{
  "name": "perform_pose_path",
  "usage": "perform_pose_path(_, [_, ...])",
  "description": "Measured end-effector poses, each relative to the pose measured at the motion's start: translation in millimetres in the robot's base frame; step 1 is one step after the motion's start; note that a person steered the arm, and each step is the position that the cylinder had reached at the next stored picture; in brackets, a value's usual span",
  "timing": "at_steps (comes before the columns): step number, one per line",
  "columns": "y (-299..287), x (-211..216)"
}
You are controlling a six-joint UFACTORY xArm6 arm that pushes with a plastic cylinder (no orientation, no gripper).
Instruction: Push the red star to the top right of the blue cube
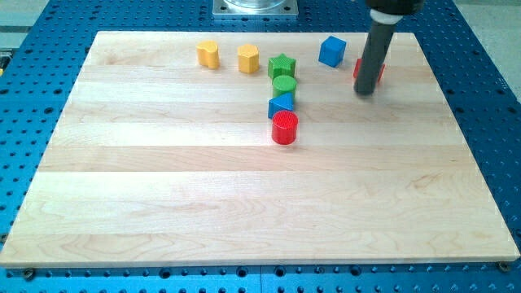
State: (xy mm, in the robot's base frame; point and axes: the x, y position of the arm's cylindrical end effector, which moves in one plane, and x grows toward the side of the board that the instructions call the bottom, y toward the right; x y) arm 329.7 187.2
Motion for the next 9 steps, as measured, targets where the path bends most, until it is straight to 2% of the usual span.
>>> perform_pose_path(2, [54.2, -42.7])
perform_pose_path(3, [53.8, -74.1])
perform_pose_path(5, [38.2, -36.5])
perform_pose_path(6, [26.9, -37.9])
perform_pose_path(7, [21.0, -57.7])
perform_pose_path(9, [37.7, -73.0])
